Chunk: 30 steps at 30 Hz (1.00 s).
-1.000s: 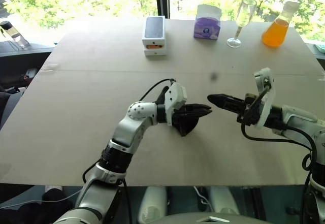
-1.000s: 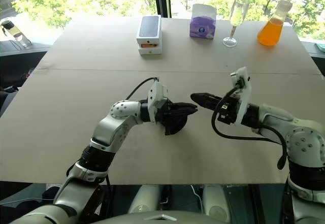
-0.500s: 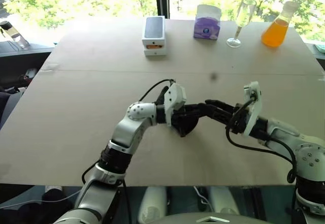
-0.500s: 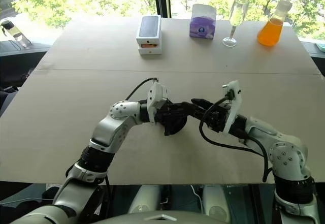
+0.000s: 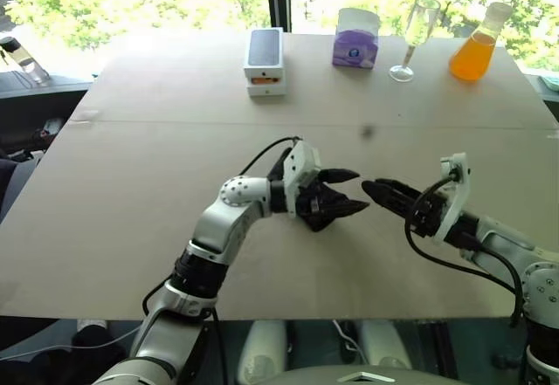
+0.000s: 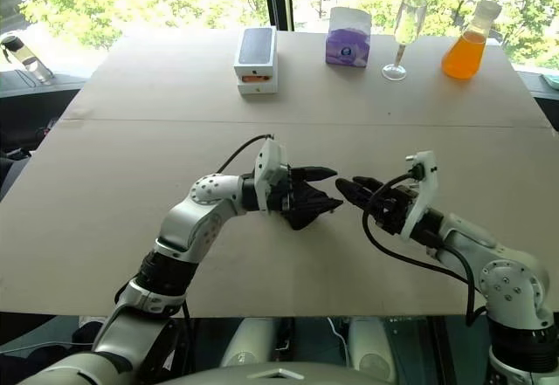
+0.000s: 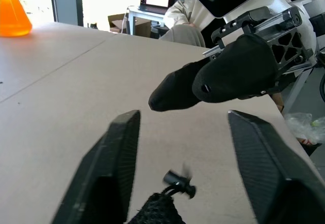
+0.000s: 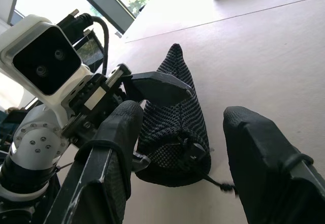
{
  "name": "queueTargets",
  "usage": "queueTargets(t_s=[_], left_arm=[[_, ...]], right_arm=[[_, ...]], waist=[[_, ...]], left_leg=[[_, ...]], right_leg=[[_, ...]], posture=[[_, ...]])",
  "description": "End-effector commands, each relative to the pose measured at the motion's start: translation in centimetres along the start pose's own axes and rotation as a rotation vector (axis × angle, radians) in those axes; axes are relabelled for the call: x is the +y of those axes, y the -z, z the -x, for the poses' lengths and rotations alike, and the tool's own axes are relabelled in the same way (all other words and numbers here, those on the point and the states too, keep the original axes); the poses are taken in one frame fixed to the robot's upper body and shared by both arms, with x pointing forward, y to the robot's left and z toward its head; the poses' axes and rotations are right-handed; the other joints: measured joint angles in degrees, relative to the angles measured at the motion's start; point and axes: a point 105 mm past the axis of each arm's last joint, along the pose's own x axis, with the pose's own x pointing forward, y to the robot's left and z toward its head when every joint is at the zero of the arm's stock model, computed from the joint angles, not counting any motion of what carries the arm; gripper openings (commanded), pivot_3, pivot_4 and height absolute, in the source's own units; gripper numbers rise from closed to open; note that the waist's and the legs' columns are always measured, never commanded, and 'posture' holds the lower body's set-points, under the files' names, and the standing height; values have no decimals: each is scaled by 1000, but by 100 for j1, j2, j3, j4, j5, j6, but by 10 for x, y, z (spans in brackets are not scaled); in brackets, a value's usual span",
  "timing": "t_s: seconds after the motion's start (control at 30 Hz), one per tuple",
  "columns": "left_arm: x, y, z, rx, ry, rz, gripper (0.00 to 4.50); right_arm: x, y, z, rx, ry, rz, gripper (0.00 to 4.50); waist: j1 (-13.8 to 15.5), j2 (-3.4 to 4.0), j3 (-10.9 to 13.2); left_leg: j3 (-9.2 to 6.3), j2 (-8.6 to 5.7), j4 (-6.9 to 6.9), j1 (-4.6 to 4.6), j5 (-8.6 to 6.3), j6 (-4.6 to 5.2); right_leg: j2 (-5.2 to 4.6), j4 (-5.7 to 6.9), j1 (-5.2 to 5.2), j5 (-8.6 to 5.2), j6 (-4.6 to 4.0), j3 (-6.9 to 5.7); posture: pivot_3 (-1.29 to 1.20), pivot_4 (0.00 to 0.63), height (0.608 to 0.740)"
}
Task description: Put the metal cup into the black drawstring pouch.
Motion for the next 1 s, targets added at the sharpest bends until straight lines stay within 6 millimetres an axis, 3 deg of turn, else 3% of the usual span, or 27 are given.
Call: queueTargets(t_s=[0.03, 0.27, 0.3, 0.37, 0.47, 0.53, 0.8, 1.0], left_arm=[[-2, -25, 9, -34, 34, -23, 3252], [2, -33, 43, 53, 54, -26, 3252], [3, -31, 45, 63, 46, -29, 3252], [4, -23, 48, 93, 35, -42, 3252], [6, -10, 47, 115, 12, -41, 3290], [6, 2, 48, 149, 2, -58, 3290], [10, 30, 52, 207, -40, -66, 3290], [13, 30, 52, 193, -54, -79, 3290]], right_arm=[[-2, -7, 12, 7, 55, 169, 2788], [-10, 17, 13, 307, 38, 756, 2788], [-11, 21, 11, 333, 15, 762, 2788], [-7, 23, 3, 332, -44, 743, 2788], [-10, 33, -10, 349, -63, 705, 3597], [-19, 41, -16, 364, -30, 661, 4449], [-45, 45, -23, 347, 140, 559, 4449], [-33, 46, -33, 253, 184, 326, 4449]], waist=[[2, 0, 0], [-21, 2, -1], [-14, 3, -2], [-2, -3, -3], [-1, -6, -5], [10, -7, -5], [8, -7, -6], [-9, -9, -8]], left_leg=[[-3, 0, 0, -2, 0, 0], [2, 1, -1, 4, 0, 0], [3, 1, 0, 4, 0, -1], [1, 1, 1, 2, 1, -1], [3, 1, 2, 1, 4, -7], [3, 0, 2, 1, 12, -20], [2, 0, 2, -2, 12, -21], [2, 3, 2, 1, 10, -17]], right_leg=[[0, 0, 0, 0, 0, -3], [7, 1, -4, -13, 19, 3], [6, 1, -4, -14, 20, 3], [5, 1, -5, -14, 21, 2], [5, -1, -4, -10, 15, 3], [4, -1, -3, -2, 1, 3], [3, -2, -5, -1, 0, -1], [4, 4, -3, -1, -1, 0]], posture=[[0, 150, 737], [0, 150, 737], [0, 150, 737], [0, 150, 737], [0, 150, 737], [0, 150, 737], [0, 150, 737], [0, 150, 737]])
